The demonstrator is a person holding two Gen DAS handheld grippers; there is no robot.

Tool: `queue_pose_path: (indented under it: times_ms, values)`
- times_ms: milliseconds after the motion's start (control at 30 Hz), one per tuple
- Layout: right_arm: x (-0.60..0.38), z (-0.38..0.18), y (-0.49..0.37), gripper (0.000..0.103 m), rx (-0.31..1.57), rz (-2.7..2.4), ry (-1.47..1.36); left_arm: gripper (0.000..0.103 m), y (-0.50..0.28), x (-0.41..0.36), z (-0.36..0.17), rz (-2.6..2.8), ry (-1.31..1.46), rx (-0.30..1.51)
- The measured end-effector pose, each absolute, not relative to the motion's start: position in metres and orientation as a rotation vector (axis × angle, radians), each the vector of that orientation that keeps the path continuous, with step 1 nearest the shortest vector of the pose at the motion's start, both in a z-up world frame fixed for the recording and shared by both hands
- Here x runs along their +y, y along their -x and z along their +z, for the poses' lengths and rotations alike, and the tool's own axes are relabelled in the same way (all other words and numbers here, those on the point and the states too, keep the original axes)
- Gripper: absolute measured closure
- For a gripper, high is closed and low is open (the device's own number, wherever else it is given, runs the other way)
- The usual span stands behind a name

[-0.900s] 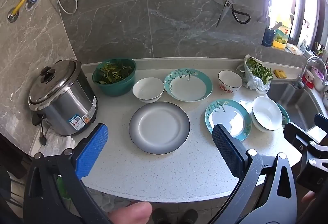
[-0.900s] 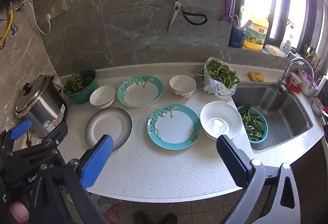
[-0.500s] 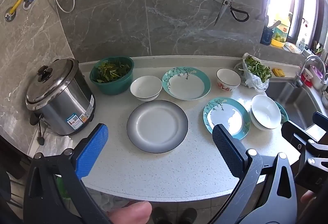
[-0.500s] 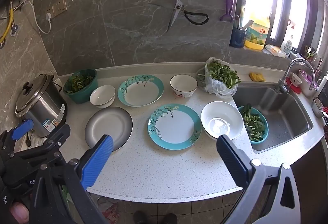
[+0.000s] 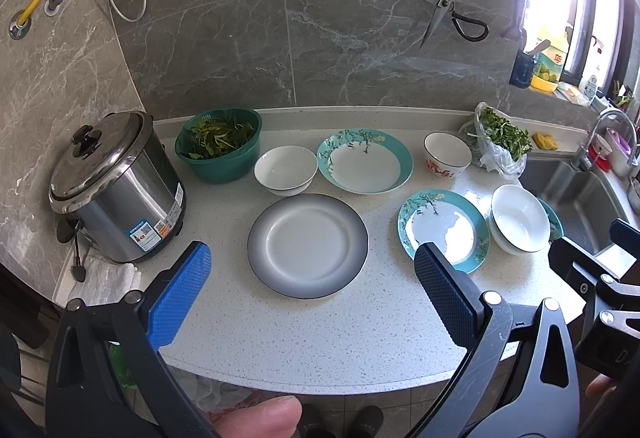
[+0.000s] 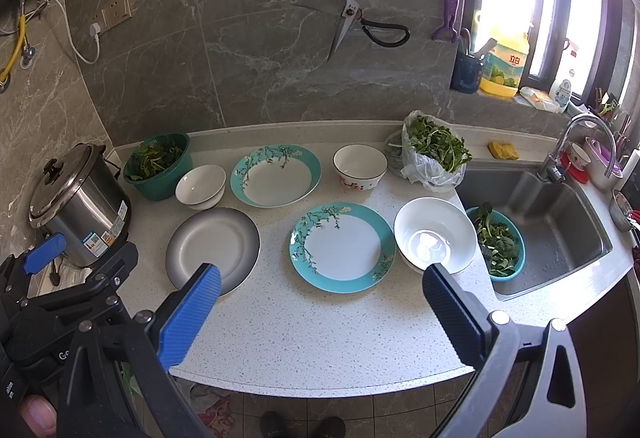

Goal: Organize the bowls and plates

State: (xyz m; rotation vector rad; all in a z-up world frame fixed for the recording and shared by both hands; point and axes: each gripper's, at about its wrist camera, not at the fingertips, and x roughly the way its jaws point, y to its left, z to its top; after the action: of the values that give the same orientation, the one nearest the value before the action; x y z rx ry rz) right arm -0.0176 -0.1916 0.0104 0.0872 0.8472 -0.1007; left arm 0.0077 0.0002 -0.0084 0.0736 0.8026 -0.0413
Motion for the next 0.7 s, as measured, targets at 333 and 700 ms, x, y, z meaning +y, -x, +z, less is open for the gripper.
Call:
queue_pose_path:
  times_ms: [333, 700]
  values:
    - [-0.1926, 0.0068, 0.0154, 0.0, 0.849, -0.099, -0.087, 0.0, -0.0071, 0.0009, -0.0114, -0.037, -0.073, 0.803]
    - [-0.1921, 0.001, 0.0095, 0.0, 0.854, -0.077, -0.085, 0.0, -0.0113, 0.0011, -0.0179, -0.01, -0.065, 0.818]
